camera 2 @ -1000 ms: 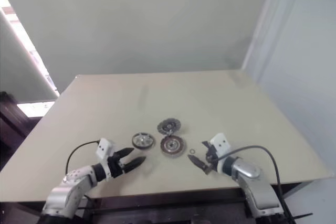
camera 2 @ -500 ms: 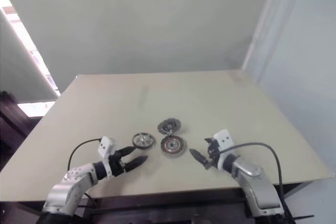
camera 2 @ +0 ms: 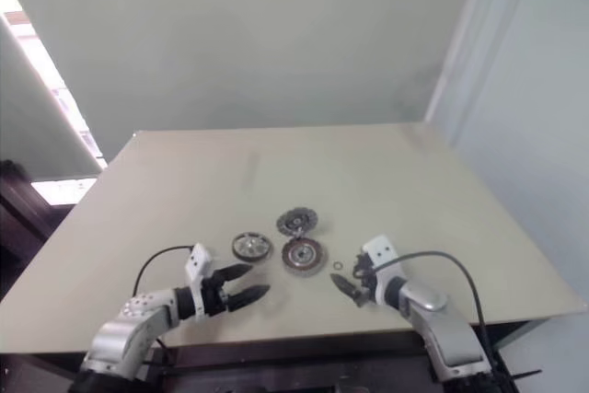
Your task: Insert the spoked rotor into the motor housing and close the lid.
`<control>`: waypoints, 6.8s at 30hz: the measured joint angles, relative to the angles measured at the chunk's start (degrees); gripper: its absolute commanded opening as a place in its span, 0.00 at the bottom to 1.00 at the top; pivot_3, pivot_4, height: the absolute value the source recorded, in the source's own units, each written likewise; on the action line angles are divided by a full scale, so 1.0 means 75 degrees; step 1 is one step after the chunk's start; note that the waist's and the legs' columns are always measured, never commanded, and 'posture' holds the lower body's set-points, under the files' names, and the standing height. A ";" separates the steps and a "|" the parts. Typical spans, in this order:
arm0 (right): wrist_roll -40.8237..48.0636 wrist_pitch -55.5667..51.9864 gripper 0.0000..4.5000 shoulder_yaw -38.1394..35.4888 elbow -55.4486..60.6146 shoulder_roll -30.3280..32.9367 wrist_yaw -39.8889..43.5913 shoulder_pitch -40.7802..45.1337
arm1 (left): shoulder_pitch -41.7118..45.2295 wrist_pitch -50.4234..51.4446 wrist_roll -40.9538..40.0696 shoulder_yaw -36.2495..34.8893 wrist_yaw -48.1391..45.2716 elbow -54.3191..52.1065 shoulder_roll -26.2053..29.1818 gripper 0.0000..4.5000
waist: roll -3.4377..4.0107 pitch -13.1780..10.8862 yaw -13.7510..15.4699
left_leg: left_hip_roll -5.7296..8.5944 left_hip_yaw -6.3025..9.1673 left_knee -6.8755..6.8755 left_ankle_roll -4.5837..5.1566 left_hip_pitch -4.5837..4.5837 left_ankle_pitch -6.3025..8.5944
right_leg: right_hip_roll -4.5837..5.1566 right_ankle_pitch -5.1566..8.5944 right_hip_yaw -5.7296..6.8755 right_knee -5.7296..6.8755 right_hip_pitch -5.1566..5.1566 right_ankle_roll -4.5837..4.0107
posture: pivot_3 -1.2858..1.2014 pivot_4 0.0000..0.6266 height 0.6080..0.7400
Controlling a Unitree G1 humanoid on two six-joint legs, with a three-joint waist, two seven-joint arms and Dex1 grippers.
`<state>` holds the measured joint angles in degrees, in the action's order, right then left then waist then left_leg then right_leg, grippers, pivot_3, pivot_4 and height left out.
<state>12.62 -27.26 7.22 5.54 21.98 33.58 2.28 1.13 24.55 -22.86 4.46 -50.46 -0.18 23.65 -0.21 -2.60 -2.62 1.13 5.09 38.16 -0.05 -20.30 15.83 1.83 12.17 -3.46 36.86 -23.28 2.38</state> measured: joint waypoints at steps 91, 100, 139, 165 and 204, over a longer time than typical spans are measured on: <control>-0.1031 -0.0113 0.18 0.1043 -0.2549 -0.1860 -0.0454 0.2492 | 0.0668 -0.2530 0.0890 0.0153 0.0068 0.1694 -0.0543 1.00 | 0.0008 0.0004 -0.0026 | 0.0002 0.0007 -0.0004 0.0001 -0.0003 0.0000 | -0.0003 -0.0013 -0.0002 0.0004 -0.0007 0.0019 | 0.52 0.00 1.00; -0.1117 0.0041 0.18 0.1061 -0.2778 -0.1887 -0.0450 0.2599 | 0.0666 -0.2530 0.0890 0.0153 0.0066 0.1692 -0.0541 1.00 | 0.0009 0.0004 -0.0026 | 0.0002 0.0011 -0.0004 0.0001 -0.0003 0.0000 | -0.0003 -0.0013 0.0000 0.0004 -0.0007 0.0019 | 0.52 0.00 1.00; -0.1332 0.0100 0.18 0.1097 -0.2924 -0.1869 -0.0358 0.2593 | 0.0661 -0.2503 0.0889 0.0163 0.0059 0.1668 -0.0540 1.00 | 0.0009 0.0004 -0.0027 | 0.0002 0.0011 -0.0004 0.0001 -0.0002 0.0000 | -0.0003 -0.0013 0.0000 0.0004 -0.0006 0.0019 | 0.52 0.00 1.00; -0.1346 0.0318 0.18 0.1057 -0.3087 -0.1999 -0.0376 0.2593 | 0.0661 -0.2499 0.0890 0.0163 0.0060 0.1668 -0.0541 1.00 | 0.0010 0.0004 -0.0028 | 0.0002 0.0011 -0.0004 0.0001 -0.0001 0.0000 | -0.0003 -0.0013 0.0000 0.0005 -0.0007 0.0018 | 0.52 0.00 1.00; -0.1185 -0.0320 0.00 0.1037 -0.2012 -0.1858 -0.0235 0.2437 | 0.0626 -0.2499 0.0965 0.0177 0.0046 0.1665 -0.0528 1.00 | 0.0012 0.0005 -0.0026 | 0.0004 0.0014 -0.0005 0.0001 -0.0002 0.0000 | -0.0003 -0.0014 0.0001 0.0005 -0.0008 0.0018 | 0.52 0.00 1.00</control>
<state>3.74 -29.66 15.00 -9.55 8.04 31.81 20.56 5.83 5.81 -15.62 5.79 -50.11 12.31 19.69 -0.13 -2.57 -2.82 1.16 5.20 38.12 -0.04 -20.32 15.83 1.81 12.07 -3.46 36.90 -23.34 2.52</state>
